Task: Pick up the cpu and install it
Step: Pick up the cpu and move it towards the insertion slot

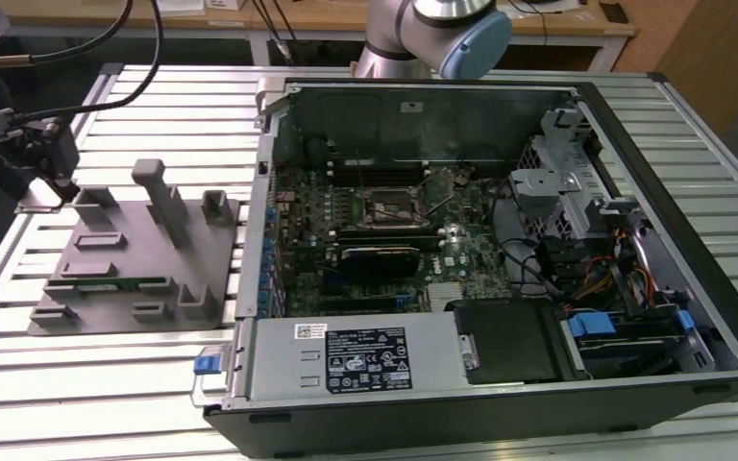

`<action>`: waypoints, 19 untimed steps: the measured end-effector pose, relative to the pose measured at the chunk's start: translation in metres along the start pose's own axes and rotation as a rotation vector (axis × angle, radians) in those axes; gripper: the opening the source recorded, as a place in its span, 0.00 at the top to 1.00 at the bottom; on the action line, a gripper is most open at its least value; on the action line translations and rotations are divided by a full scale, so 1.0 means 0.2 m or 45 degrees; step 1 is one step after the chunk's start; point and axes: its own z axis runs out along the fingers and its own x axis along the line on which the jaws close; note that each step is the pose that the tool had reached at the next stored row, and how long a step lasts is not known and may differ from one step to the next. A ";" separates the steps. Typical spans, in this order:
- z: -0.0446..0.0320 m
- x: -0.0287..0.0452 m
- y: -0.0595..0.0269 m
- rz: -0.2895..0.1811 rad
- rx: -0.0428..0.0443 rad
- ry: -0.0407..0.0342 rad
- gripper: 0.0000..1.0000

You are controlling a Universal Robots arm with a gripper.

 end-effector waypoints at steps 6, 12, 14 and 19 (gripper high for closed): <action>-0.090 -0.003 0.006 0.000 -0.003 0.0000 0.45; -0.148 -0.004 0.010 0.000 -0.003 -0.0001 0.45; -0.166 -0.005 0.012 0.000 -0.003 -0.0001 0.45; -0.212 -0.006 0.015 0.000 -0.003 -0.0001 0.45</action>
